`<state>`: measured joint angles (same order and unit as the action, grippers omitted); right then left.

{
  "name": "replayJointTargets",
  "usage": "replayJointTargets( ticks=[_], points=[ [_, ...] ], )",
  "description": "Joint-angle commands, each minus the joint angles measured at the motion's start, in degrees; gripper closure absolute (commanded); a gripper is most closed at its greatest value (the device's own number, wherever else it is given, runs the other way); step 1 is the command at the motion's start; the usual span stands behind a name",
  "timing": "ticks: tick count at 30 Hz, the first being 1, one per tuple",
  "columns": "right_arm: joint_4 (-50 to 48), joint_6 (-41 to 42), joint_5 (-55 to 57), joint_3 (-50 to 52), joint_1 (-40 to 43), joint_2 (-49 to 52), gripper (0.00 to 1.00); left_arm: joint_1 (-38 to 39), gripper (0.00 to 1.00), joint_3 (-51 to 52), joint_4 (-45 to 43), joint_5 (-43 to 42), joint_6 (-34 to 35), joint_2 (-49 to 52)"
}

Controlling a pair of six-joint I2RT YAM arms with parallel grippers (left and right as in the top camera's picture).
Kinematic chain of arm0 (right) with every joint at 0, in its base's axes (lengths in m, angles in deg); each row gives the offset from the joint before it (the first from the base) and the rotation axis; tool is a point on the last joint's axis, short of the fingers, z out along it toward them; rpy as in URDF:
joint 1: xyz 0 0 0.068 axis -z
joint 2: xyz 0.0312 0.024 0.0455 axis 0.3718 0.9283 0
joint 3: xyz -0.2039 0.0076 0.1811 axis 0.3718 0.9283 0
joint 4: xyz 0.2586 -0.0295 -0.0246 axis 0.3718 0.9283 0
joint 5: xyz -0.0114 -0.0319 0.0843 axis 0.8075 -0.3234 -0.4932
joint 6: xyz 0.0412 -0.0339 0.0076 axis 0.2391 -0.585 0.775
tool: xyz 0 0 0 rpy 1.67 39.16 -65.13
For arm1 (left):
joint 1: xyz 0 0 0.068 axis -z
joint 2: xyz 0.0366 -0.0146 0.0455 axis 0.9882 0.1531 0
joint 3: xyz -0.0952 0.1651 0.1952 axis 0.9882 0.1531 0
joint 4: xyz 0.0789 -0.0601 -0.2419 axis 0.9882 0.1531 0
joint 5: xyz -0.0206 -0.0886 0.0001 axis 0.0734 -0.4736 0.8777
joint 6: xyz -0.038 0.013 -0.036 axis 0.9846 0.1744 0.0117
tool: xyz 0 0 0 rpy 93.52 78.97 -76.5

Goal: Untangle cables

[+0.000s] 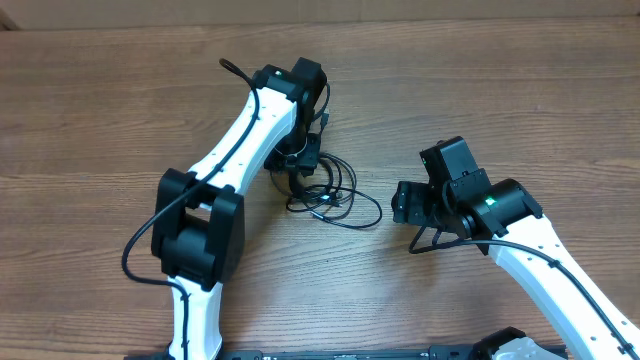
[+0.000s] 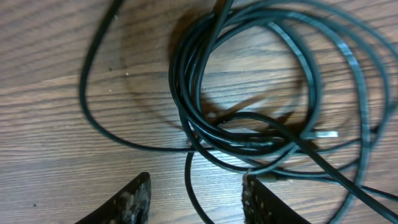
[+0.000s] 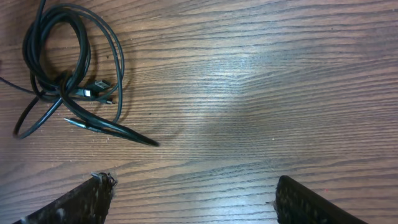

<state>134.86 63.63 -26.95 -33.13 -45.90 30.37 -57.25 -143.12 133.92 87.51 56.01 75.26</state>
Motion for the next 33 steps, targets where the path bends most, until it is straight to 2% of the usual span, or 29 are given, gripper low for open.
replayJointTargets(
  ticks=[1, 18, 20, 23, 25, 29, 33],
  points=[
    [-0.3, 0.2, 0.5, 0.0, -0.1, 0.1, 0.18, -0.3, 0.50, 0.3, 0.0, -0.7, 1.0, 2.2],
    [-0.5, 0.2, 0.5, 0.0, -0.1, 0.1, 0.17, -0.3, 0.54, 0.3, -4.9, -0.6, 1.9, 9.4],
    [-0.5, 0.2, 0.5, 0.0, -0.1, 0.1, 0.18, -0.3, 0.59, 0.3, -5.1, -0.6, 1.9, 9.7],
    [-0.5, 0.2, 0.5, 0.0, -0.1, 0.1, 0.18, -0.3, 0.74, 0.3, -5.4, -0.7, 1.9, 9.7],
    [-0.5, 0.2, 0.5, 0.0, -0.1, 0.1, 0.17, -0.3, 0.96, 0.3, -5.4, -0.7, 1.9, 9.7],
    [-0.5, 0.2, 0.5, 0.0, -0.1, 0.1, 0.17, -0.3, 0.96, 0.2, -5.4, -0.7, 1.8, 8.7],
    [-1.0, 0.2, 0.5, 0.0, -0.1, 0.1, 0.11, -0.3, 0.96, -0.2, -6.2, -1.7, 0.0, 4.0]
  ],
)
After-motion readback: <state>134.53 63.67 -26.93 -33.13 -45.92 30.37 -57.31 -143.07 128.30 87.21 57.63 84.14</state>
